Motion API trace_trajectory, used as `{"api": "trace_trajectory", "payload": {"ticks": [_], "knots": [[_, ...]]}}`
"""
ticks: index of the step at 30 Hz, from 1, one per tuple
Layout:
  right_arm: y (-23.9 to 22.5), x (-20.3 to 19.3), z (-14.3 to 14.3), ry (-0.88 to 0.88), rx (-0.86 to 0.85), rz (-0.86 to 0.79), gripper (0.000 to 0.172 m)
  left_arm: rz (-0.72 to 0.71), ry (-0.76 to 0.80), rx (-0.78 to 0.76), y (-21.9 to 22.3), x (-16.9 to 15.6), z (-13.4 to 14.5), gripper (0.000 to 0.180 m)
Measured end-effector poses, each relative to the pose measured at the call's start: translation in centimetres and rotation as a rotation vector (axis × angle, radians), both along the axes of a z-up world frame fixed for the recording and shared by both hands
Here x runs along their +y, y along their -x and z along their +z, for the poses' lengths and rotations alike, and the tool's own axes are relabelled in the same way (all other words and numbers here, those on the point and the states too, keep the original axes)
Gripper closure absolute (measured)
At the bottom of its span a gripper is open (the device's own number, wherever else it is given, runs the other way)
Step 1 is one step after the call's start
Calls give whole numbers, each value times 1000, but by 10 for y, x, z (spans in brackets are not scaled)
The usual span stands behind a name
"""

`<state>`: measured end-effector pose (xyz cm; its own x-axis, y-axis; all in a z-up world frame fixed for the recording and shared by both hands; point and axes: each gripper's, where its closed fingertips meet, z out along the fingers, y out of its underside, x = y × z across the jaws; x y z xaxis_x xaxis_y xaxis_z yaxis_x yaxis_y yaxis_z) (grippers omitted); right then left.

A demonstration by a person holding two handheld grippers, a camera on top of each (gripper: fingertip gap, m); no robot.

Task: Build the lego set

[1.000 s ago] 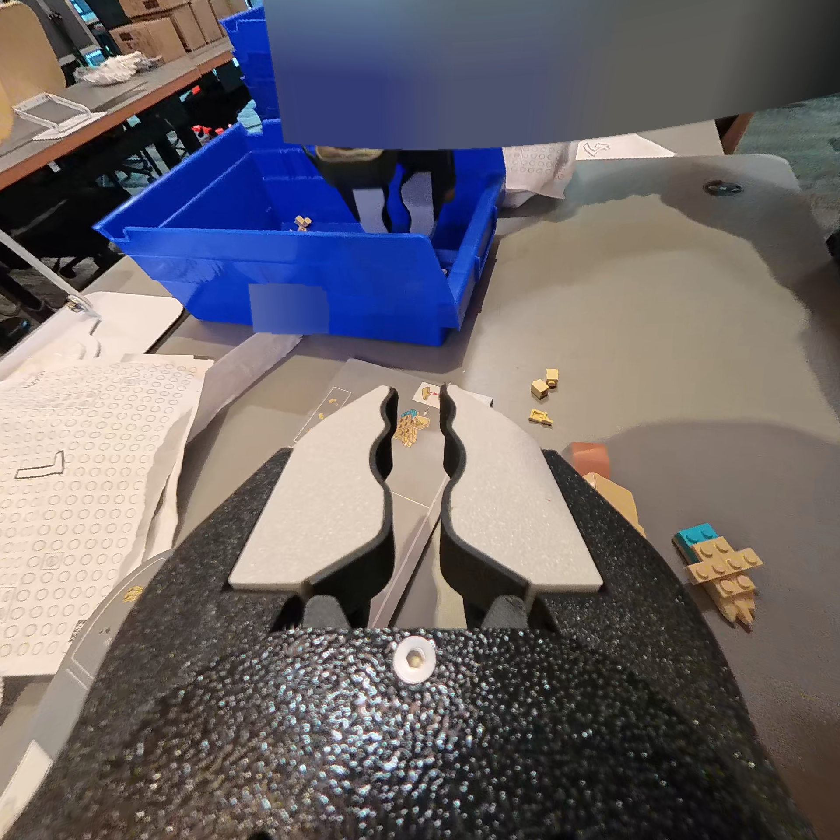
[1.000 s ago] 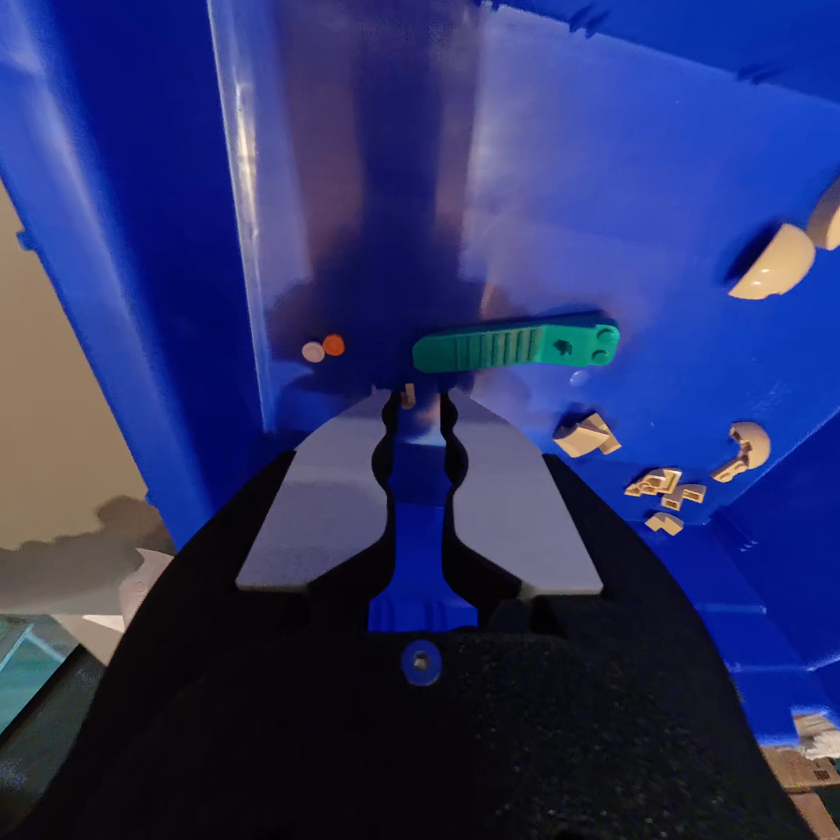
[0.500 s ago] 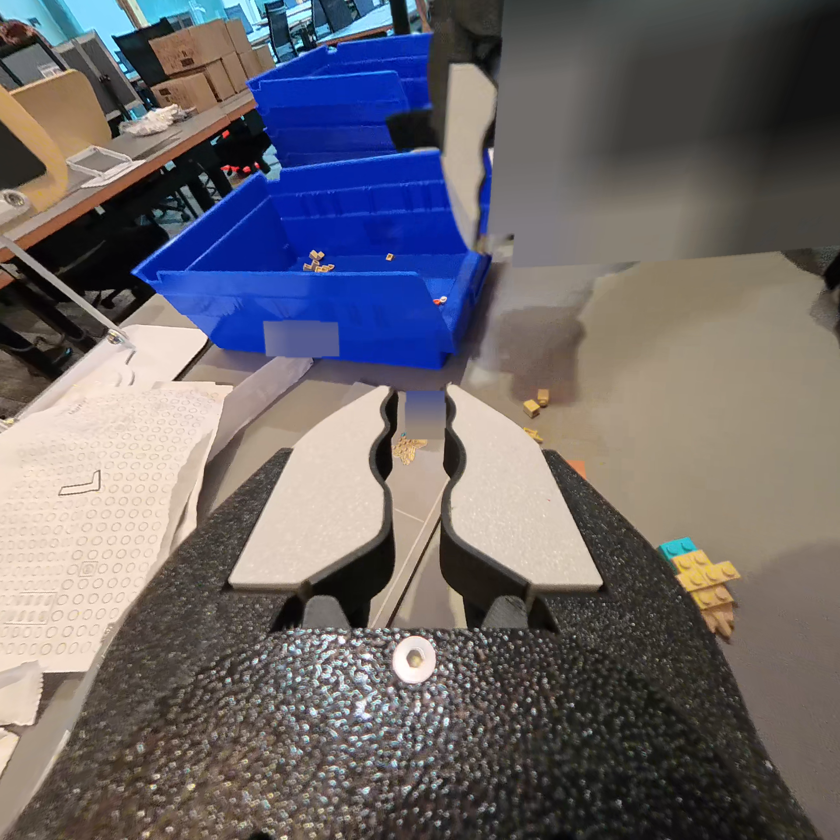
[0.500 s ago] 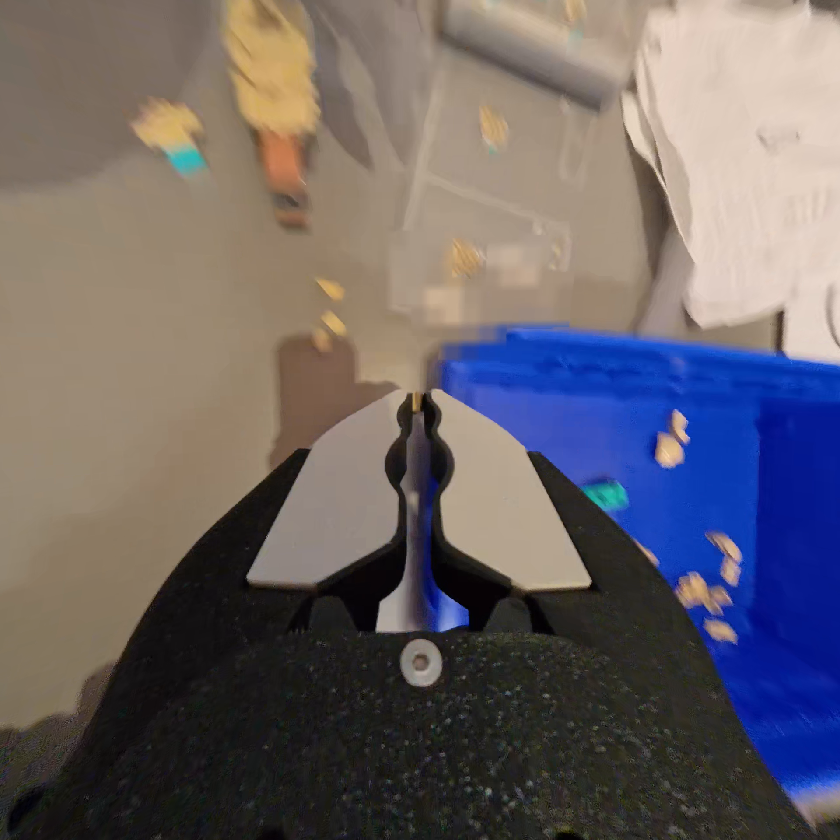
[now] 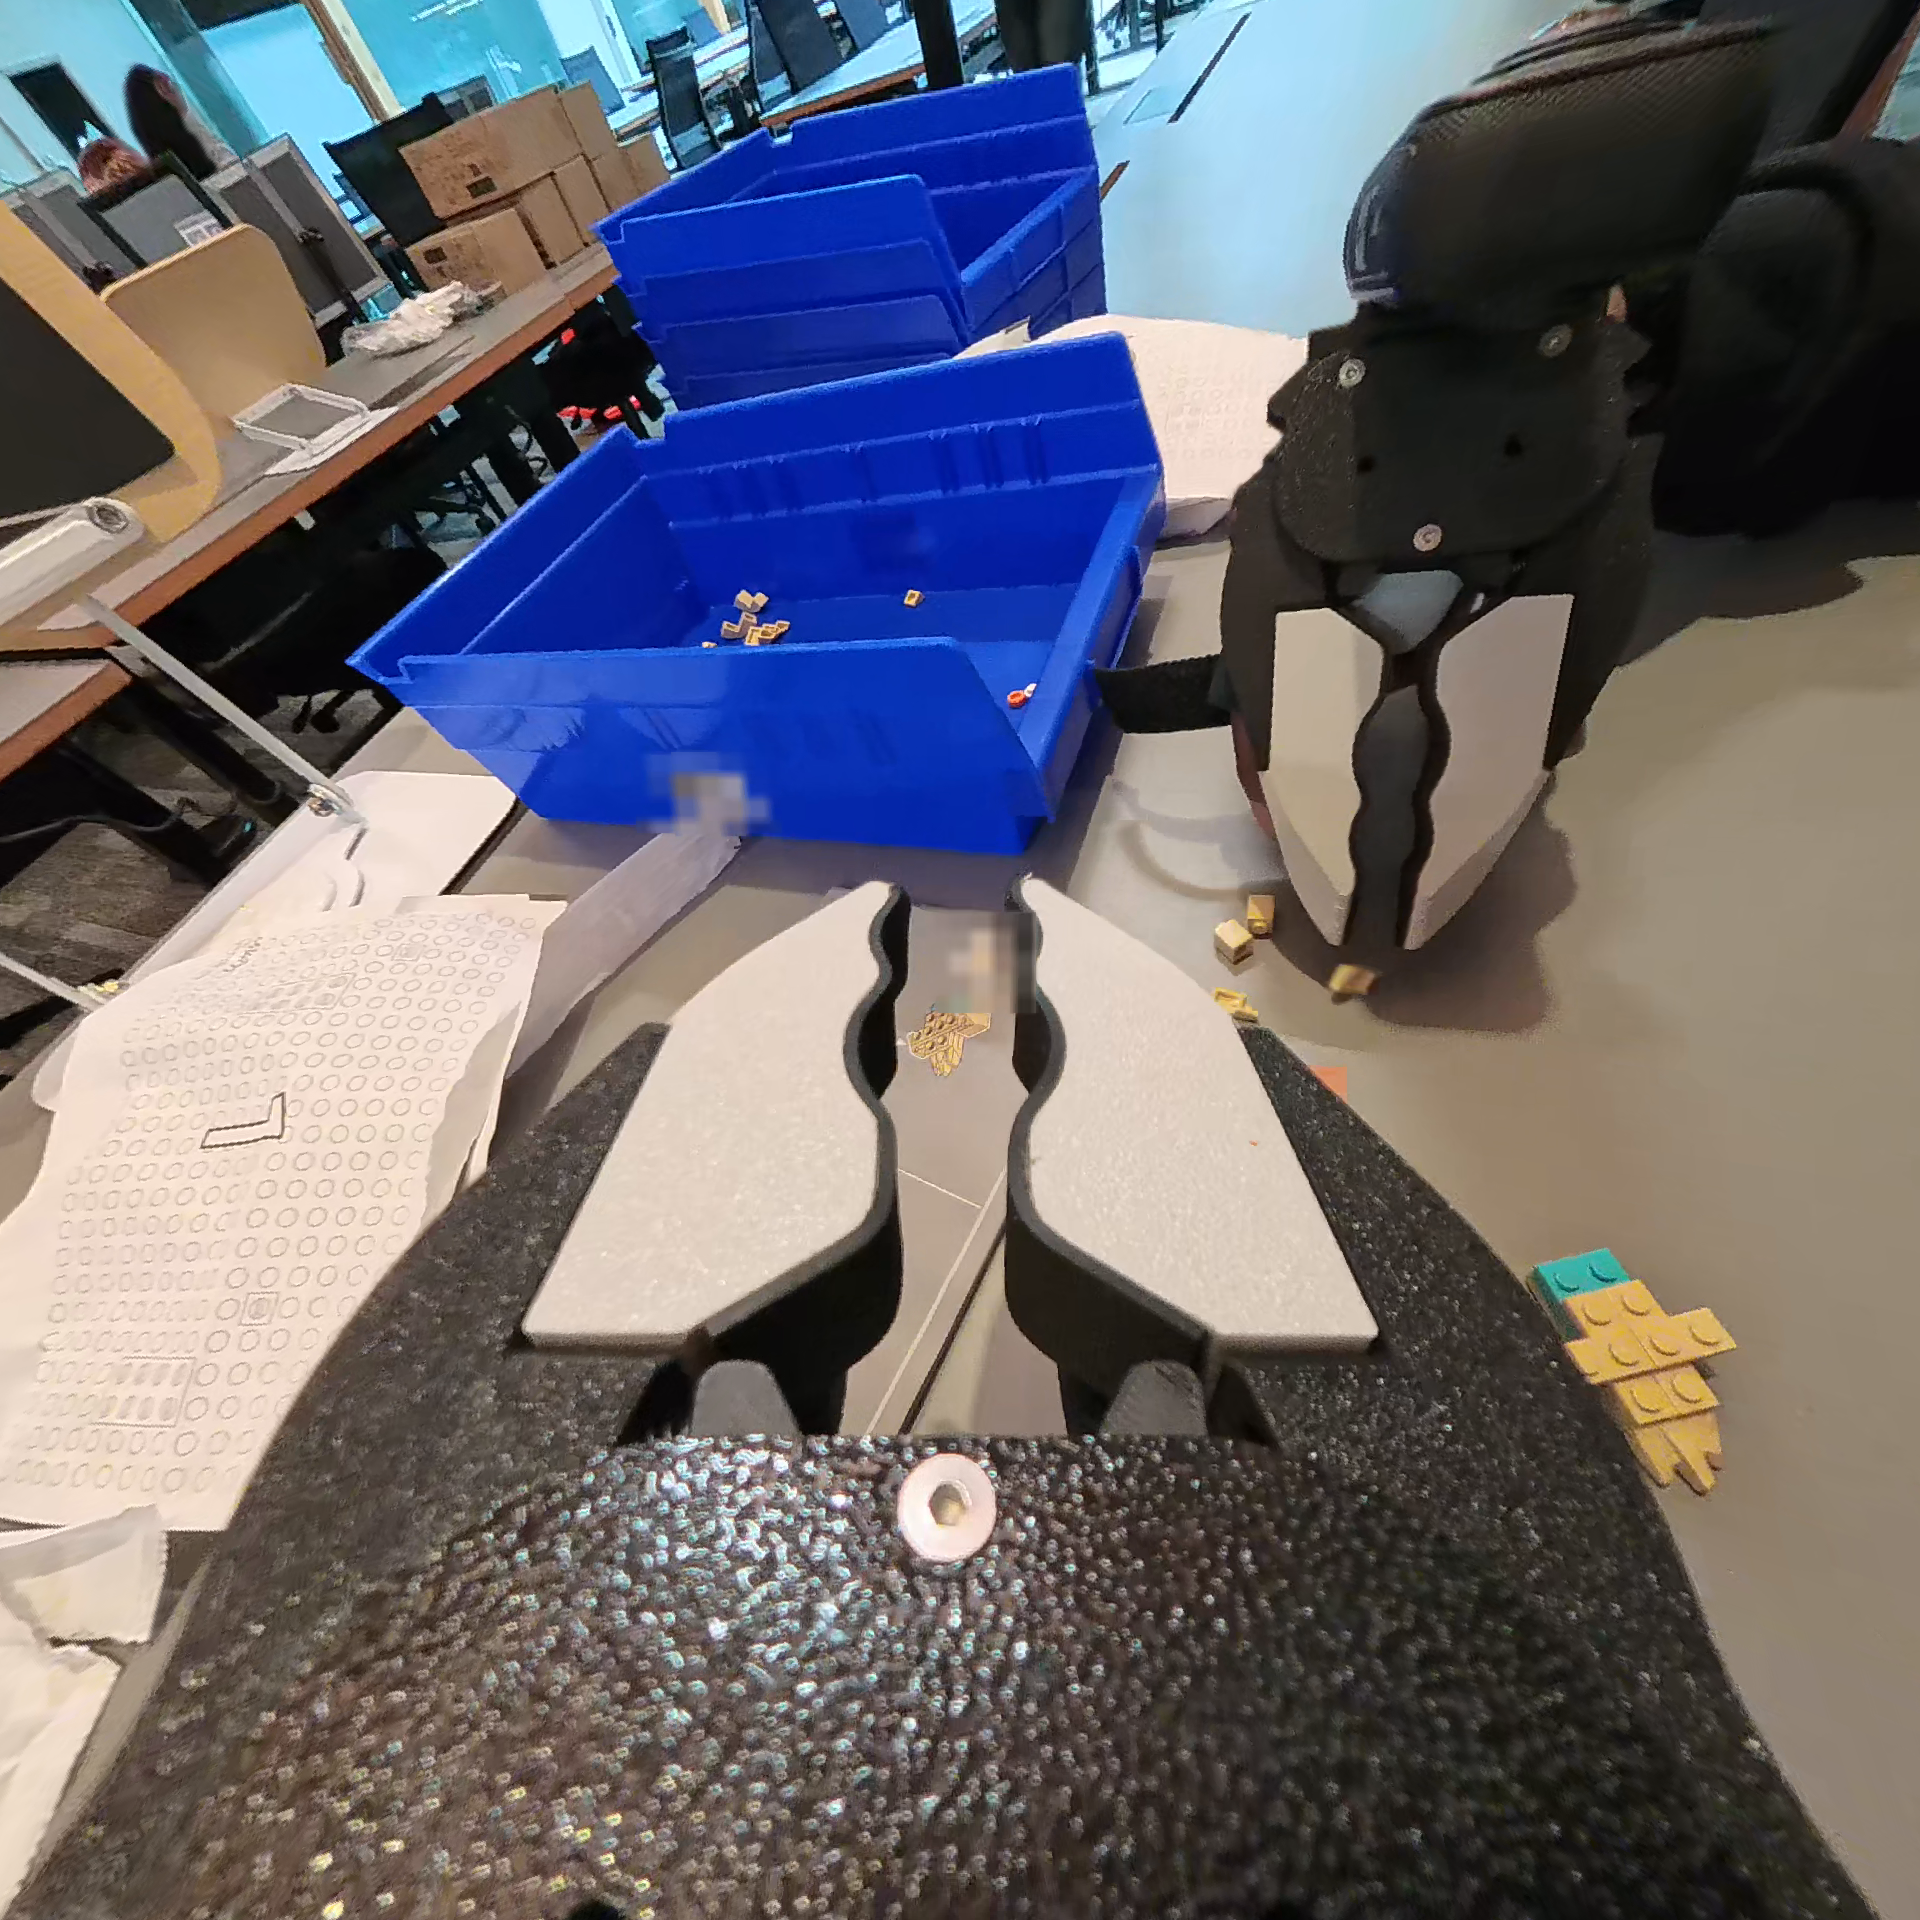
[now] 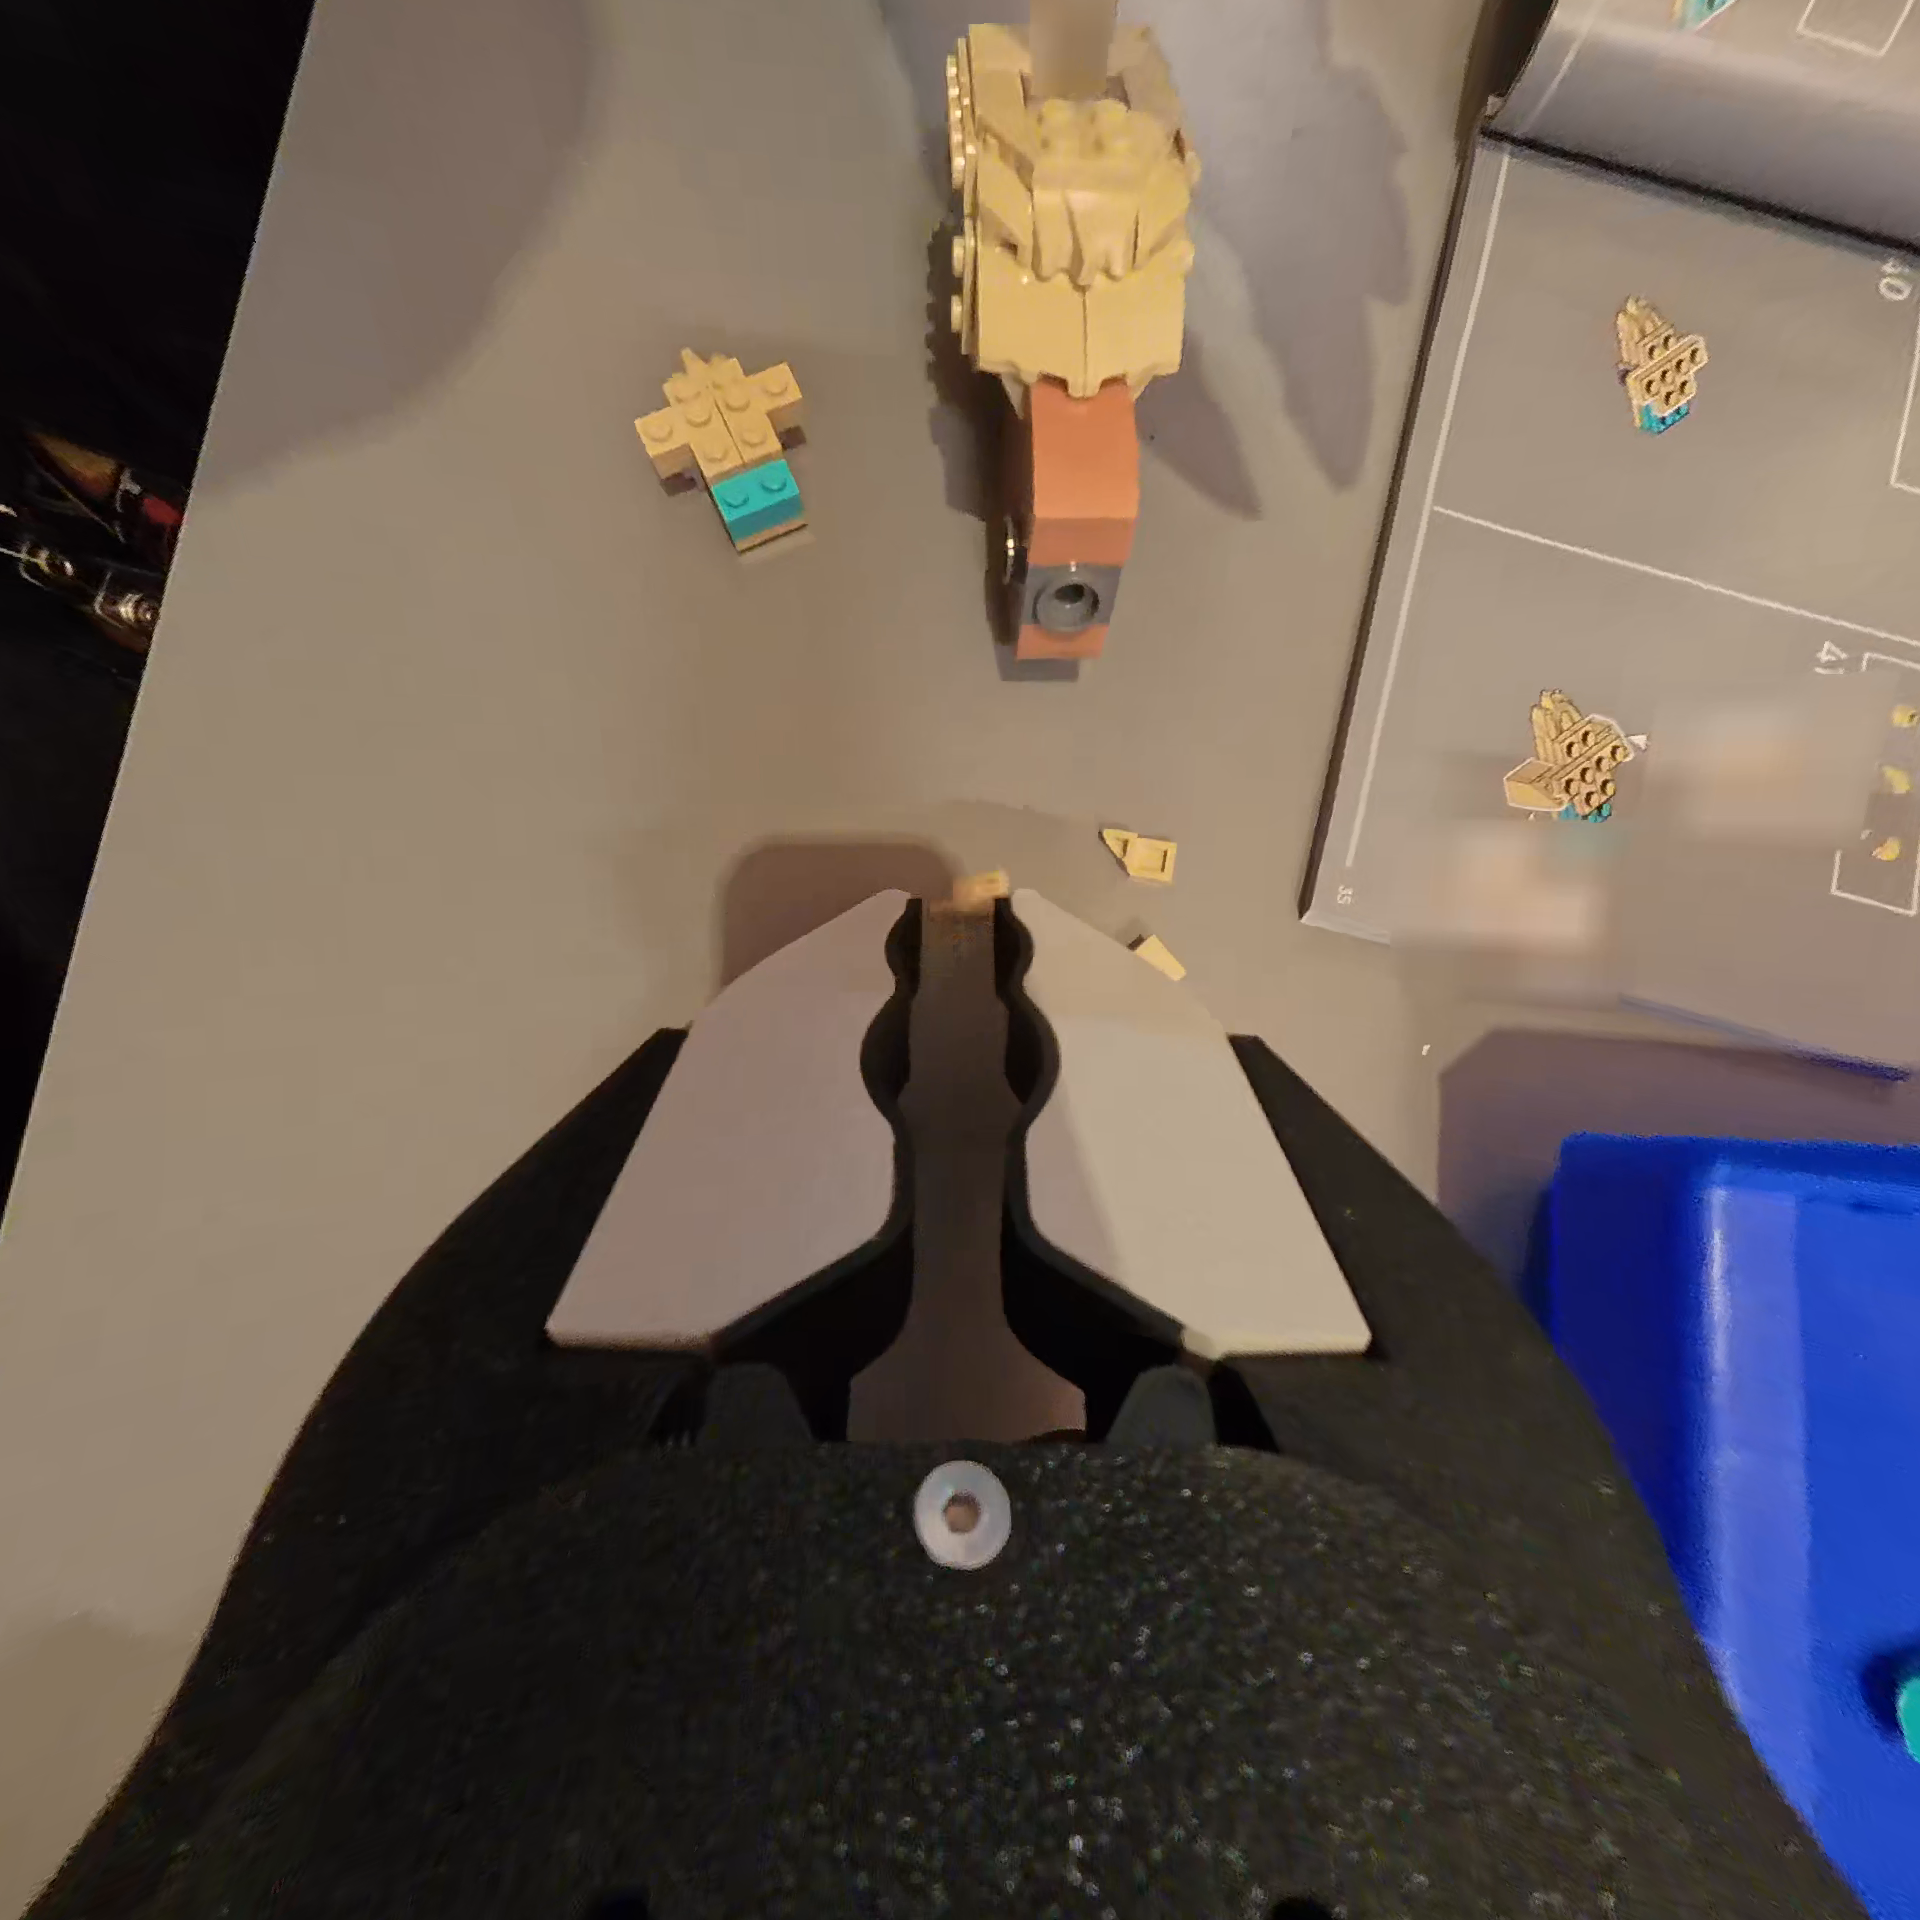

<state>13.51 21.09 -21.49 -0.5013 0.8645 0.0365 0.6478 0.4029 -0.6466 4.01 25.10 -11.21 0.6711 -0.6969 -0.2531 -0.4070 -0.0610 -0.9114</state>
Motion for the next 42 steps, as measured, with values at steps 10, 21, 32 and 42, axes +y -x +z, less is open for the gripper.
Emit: {"api": "trace_trajectory", "payload": {"ticks": [10, 21, 32, 42], "knots": [[-1, 27, 9, -19, 86, -120, 155, 47, -6, -18, 12, 7, -2, 163], [-6, 44, -1, -19, 67, -213, 152, 141, -20, -106, 31, 22, -3, 163], [-6, 41, -14, 5, 32, -217, 152, 155, -24, -144, 35, 23, 0, 163], [-4, 40, -14, 1, 42, -218, 164, 158, -36, -155, 34, 22, 3, 163]]}}
